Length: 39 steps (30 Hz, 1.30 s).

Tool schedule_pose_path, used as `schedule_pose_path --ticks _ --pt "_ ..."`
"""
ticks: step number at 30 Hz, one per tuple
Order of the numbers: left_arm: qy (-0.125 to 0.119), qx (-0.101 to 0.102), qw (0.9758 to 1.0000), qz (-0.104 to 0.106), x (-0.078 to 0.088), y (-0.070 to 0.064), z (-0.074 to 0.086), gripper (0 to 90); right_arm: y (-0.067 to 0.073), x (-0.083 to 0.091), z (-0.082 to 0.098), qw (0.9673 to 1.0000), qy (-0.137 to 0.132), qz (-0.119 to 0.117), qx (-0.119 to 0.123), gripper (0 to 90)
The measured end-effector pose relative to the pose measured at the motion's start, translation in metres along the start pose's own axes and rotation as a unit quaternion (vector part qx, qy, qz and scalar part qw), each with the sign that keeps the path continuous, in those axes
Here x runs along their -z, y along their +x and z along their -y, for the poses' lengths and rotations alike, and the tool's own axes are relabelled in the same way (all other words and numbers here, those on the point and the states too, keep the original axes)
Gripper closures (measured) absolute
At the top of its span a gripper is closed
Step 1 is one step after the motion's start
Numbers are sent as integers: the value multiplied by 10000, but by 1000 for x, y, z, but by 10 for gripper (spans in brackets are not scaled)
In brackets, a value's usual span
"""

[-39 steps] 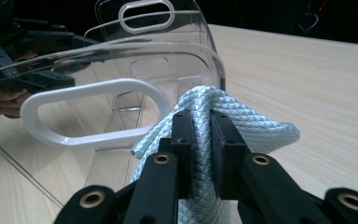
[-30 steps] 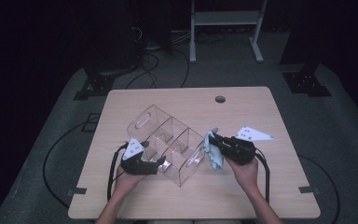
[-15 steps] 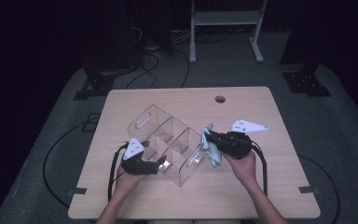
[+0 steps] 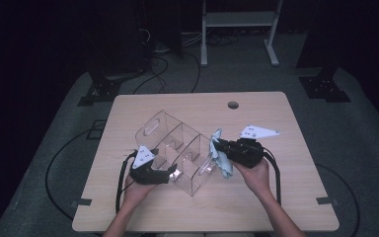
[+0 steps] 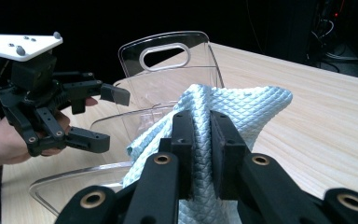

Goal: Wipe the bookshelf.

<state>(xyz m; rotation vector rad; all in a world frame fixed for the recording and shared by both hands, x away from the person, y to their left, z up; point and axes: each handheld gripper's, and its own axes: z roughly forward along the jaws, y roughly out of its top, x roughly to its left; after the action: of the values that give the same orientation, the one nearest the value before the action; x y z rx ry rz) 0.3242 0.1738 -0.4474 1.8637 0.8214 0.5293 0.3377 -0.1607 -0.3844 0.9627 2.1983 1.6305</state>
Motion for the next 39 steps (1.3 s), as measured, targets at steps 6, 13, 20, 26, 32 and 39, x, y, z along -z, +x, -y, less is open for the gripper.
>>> schedule_pose_path --ticks 6,13,20,26,32,39 --pt "-3 12 10000 -5 0 1 0 76 18 -2 -1 9994 80 -225 270 806" --pt "-5 3 10000 -17 -1 0 0 75 4 0 0 10000 6 94 -15 805" --pt "-8 13 10000 -60 -2 -1 -1 76 19 -1 1 9998 7 -130 128 806" --pt "1 39 10000 -91 -4 -1 -2 76 24 -3 4 9995 -43 -321 -57 803" --pt "-1 51 9999 -115 -5 -2 -2 76 22 -2 1 9998 20 -167 81 804" --pt "-4 51 9999 -129 -6 -1 -2 76 38 -3 3 9990 101 -273 336 804"
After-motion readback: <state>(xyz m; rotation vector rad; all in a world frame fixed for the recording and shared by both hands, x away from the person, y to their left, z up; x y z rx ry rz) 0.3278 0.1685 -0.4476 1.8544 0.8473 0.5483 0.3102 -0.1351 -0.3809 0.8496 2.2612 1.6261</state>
